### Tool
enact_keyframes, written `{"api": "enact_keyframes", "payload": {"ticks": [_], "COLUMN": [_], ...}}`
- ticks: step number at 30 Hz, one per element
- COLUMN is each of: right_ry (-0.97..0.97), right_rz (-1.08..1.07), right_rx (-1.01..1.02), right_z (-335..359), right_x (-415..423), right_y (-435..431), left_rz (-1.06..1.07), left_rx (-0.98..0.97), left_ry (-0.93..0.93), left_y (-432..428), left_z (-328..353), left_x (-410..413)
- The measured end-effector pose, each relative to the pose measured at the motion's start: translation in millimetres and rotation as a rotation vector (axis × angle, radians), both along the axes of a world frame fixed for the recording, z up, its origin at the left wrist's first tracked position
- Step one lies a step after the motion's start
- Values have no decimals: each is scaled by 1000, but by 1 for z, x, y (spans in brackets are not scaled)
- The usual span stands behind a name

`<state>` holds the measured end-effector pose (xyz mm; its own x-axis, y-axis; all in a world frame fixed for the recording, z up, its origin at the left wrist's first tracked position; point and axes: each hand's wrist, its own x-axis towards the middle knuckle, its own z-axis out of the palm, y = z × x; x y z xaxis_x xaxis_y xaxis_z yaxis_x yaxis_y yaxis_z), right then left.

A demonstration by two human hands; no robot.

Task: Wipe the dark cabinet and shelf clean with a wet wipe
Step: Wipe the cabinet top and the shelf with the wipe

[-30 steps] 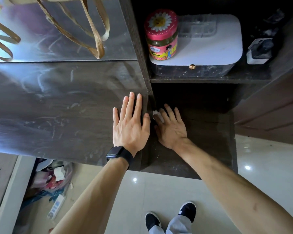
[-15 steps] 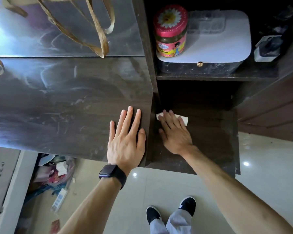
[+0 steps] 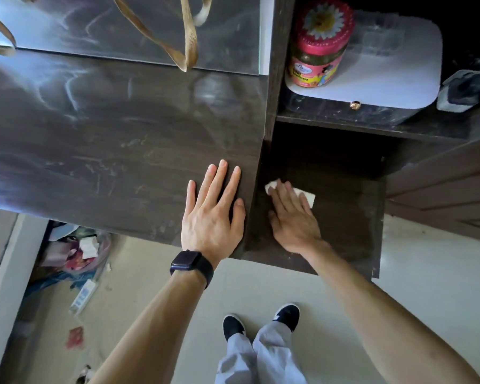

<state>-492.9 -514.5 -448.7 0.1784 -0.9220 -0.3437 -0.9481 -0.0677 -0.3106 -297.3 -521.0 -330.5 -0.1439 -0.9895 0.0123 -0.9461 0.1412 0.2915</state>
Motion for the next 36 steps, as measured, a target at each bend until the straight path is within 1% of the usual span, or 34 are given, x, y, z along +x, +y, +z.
{"api": "enact_keyframes", "payload": {"ticks": [2, 3, 4, 6, 8, 10, 11, 13, 15, 16, 18, 21, 23, 25, 27, 29, 31, 34, 36], "right_ry": [-1, -3, 9, 16, -89, -133, -110, -25, 6, 10, 0, -42, -76, -74, -61, -40, 21, 110, 94], "right_rz": [-91, -93, -67, 35, 131, 239, 260, 166, -14, -61, -33, 51, 88, 118, 97, 17, -121, -479, -717], "right_rx": [16, 11, -12, -41, -61, -35, -37, -50, -3, 7, -29, -128, -113, -108, -85, -60, -47, 7, 40], "right_z": [-5, -5, -5, -3, 4, 4, 3, 0, -2, -3, -6, -3, -4, 1, 5, 9, 8, 7, 5], "right_x": [6, 13, 21, 35, 36, 21, 12, 0, -5, 0, 20, 46, 47, 42, 38, 27, 6, -26, -19], "right_y": [-28, -26, -12, 44, 99, 109, 97, 54, 12, 4, 19, 93, 125, 137, 144, 156, 170, 173, 155], "left_rz": [2, 1, 0, -4, -5, -6, -6, -7, -10, -9, -10, -11, -13, -11, -10, -13, -20, -19, -18], "left_rx": [-26, -31, -31, -18, 3, 10, 4, -19, -37, -48, -56, -39, -25, -17, -11, -14, -13, -3, -3], "left_ry": [4, 11, 19, 17, 4, 8, 11, 21, 22, 23, 35, 32, 22, 18, 17, 19, 25, 24, 25], "left_y": [-1, -1, -1, -1, -2, -1, -1, -1, -1, -1, -1, 0, -1, -1, 0, 0, 0, 0, 0], "left_z": [-2, -3, -2, -1, 0, 1, 1, 0, -3, -4, -5, -2, -1, 0, 1, 1, 1, 1, 1], "left_x": [0, 0, 0, 0, 1, 1, 0, 0, 1, 1, 1, 1, 1, 1, 1, 0, 0, 0, 0]}}
